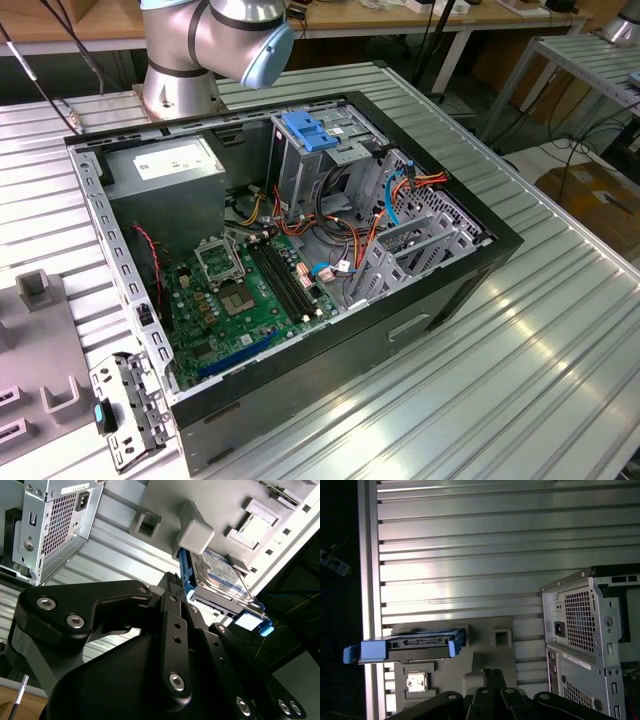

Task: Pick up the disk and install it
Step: 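Reach for the disk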

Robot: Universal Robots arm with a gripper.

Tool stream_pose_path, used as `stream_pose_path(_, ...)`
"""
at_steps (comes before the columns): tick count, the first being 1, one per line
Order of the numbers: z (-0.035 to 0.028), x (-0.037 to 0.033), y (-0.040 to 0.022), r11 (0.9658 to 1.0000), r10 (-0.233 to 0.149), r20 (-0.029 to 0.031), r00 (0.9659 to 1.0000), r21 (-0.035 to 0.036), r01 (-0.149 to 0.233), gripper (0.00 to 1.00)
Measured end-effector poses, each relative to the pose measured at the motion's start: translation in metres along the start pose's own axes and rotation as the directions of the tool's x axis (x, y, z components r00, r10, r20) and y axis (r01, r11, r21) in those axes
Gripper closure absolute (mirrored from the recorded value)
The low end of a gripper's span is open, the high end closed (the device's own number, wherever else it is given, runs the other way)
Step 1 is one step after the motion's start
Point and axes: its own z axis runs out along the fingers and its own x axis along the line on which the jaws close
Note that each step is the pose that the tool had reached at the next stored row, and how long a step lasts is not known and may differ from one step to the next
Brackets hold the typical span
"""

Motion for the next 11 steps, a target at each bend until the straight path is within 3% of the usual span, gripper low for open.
stream_pose_path(11,0.0001,0.0031,0.0003,1.0000,0.000,0.0000,1.0000,0.0000,0.000,0.89)
